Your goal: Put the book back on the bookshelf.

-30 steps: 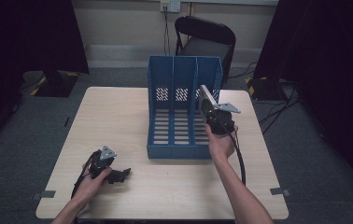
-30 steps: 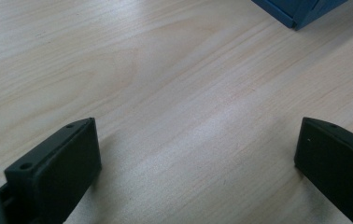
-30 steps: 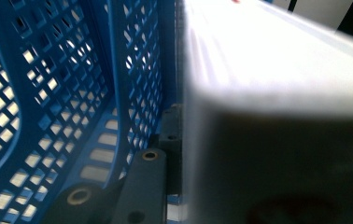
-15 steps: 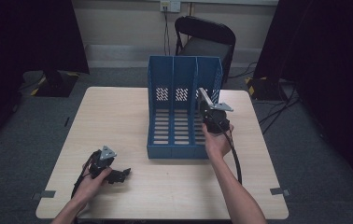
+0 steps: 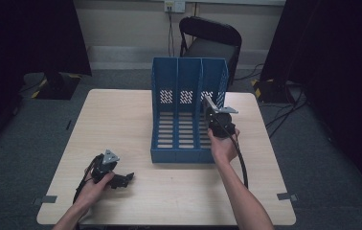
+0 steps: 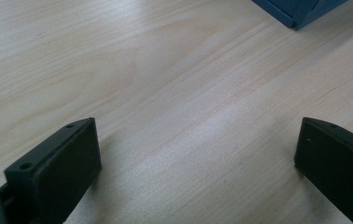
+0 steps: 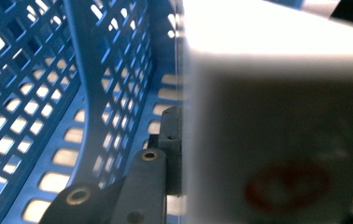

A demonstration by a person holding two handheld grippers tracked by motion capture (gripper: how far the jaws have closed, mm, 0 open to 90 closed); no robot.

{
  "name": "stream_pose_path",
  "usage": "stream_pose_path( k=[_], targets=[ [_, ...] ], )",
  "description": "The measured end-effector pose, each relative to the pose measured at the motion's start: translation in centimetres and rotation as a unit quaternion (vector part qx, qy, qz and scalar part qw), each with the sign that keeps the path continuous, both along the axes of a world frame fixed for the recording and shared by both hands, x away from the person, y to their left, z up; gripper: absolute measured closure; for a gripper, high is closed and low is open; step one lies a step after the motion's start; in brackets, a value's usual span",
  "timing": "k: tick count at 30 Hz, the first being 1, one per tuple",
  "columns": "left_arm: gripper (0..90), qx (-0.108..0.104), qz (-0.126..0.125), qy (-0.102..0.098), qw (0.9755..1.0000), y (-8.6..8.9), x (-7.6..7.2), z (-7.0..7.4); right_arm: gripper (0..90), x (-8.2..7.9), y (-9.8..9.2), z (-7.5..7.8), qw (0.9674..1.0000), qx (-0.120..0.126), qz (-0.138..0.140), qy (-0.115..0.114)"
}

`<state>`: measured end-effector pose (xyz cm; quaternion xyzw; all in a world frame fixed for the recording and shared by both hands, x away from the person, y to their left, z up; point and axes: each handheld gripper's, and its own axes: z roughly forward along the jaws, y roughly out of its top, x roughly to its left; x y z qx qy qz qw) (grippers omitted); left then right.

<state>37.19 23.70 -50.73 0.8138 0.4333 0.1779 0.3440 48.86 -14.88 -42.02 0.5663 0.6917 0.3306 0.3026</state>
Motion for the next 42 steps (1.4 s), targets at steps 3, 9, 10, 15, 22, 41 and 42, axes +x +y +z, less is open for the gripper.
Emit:
stream_pose_path(
  k=[3, 9, 10, 15, 22, 41, 42],
  targets=[
    [0.0, 0.001, 0.0, 0.0, 1.0, 0.0, 0.0, 0.0, 76.2, -0.1, 0.1, -0.1, 1.0, -0.005, 0.006, 0.001],
    [0.0, 0.0, 0.0, 0.0, 1.0, 0.0, 0.0, 0.0, 75.4, -0.5, -0.2, -0.1, 0.9999, 0.002, 0.013, 0.009],
    [0.0, 0.0, 0.0, 0.0, 1.0, 0.0, 0.0, 0.0, 75.5, -0.6, -0.2, -0.1, 0.9999, 0.003, 0.012, 0.008],
    [0.0, 0.0, 0.0, 0.0, 1.0, 0.0, 0.0, 0.0, 75.1, -0.8, -0.2, -0.3, 0.9999, 0.007, 0.006, 0.008],
    [0.0, 0.0, 0.0, 0.0, 1.0, 0.0, 0.0, 0.0, 74.0, -1.2, -0.6, -0.5, 0.9998, 0.016, 0.011, -0.002],
    [0.0, 0.001, -0.003, -0.001, 1.0, 0.0, 0.0, 0.0, 67.6, -2.4, -1.3, -0.2, 0.9984, 0.026, 0.049, -0.001],
    [0.0, 0.002, -0.003, -0.001, 1.0, 0.0, 0.0, 0.0, 67.6, -2.4, -1.3, -0.2, 0.9984, 0.026, 0.049, -0.001]
  ],
)
